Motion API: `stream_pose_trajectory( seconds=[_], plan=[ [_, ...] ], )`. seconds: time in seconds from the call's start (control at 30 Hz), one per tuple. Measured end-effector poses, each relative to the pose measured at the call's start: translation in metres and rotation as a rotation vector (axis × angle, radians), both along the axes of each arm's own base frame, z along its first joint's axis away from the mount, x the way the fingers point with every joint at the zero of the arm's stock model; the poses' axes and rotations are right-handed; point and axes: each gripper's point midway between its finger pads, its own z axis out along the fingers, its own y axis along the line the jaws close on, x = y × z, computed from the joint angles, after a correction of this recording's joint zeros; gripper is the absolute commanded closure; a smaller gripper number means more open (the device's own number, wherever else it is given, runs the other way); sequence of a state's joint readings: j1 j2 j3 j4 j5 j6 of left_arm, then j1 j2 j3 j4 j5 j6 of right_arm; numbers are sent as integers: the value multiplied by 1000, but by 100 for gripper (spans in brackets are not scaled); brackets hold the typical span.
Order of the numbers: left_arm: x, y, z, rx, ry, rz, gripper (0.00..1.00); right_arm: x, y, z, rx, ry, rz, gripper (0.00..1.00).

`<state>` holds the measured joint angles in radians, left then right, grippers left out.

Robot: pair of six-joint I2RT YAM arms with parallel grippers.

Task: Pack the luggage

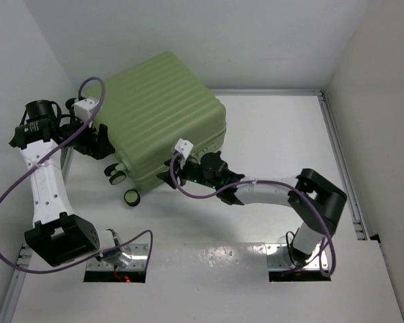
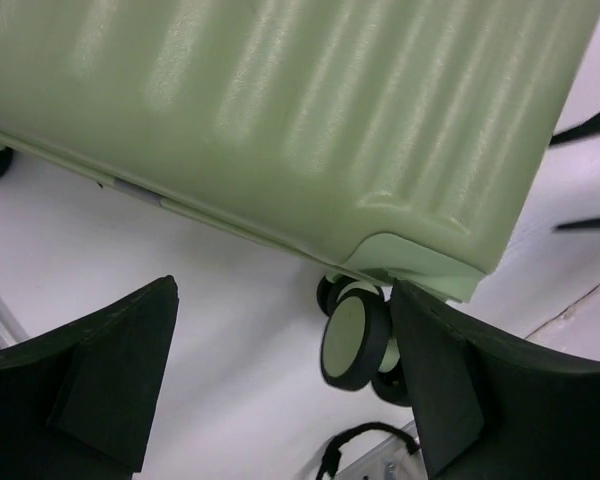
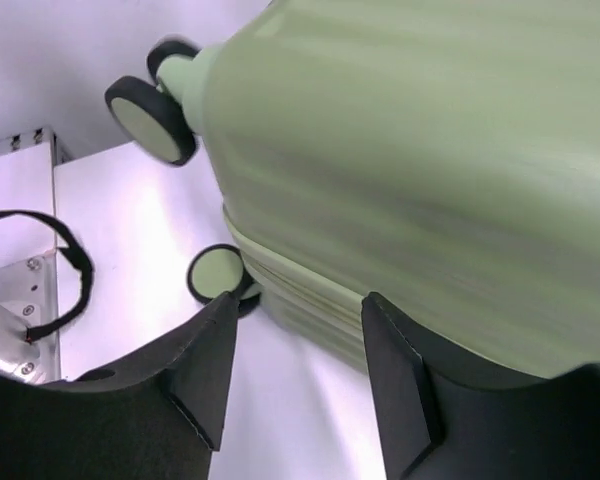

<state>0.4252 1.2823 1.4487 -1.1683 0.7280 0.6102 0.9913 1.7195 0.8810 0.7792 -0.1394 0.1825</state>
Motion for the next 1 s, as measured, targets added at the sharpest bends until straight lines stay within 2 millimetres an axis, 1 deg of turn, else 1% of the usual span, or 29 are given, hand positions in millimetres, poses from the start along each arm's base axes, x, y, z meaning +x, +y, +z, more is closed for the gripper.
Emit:
stream_pose_trajectory(
  seconds=[0.07, 0.13, 0.2, 0.23, 0.27, 0.33, 0.4, 0.47, 0.53, 0.63, 0.73, 0.8, 0.9, 1.0],
  plan=[
    [-3, 1, 4, 27, -8, -31, 7, 1, -18, 10, 9, -7, -32, 44],
    [-4, 2, 8, 51, -13, -55, 5, 5, -43, 16, 2, 1, -75, 43],
    [-3, 5, 8, 88, -21, -78, 4, 16, -74, 19, -8, 27, -136, 41],
    [-3, 5, 7, 102, -21, -90, 3, 22, -87, 16, -23, 57, -165, 41],
    [-4, 4, 5, 128, -20, -110, 3, 35, -104, 18, -21, 71, -212, 41],
    [-7, -6, 1, 175, -27, -177, 3, 52, -132, 12, -35, 131, -282, 41],
    [-14, -20, -4, 208, -25, -246, 3, 69, -160, 0, -56, 199, -361, 41],
    [-22, -34, -8, 221, -20, -298, 4, 77, -179, -13, -77, 263, -417, 41],
    [-28, -43, -13, 224, -5, -333, 4, 78, -187, -22, -91, 312, -439, 41],
    [-34, -53, -26, 228, 34, -373, 6, 73, -187, -35, -112, 365, -437, 41],
    [-31, -50, -32, 255, 39, -360, 7, 69, -187, -45, -134, 403, -434, 40],
    [-31, -47, -39, 271, 55, -340, 7, 67, -188, -48, -138, 418, -437, 39],
    [-35, -44, -60, 278, 111, -317, 7, 67, -187, -48, -127, 433, -440, 38],
    [-42, -44, -81, 287, 171, -311, 11, 68, -183, -45, -110, 431, -438, 38]
  ],
)
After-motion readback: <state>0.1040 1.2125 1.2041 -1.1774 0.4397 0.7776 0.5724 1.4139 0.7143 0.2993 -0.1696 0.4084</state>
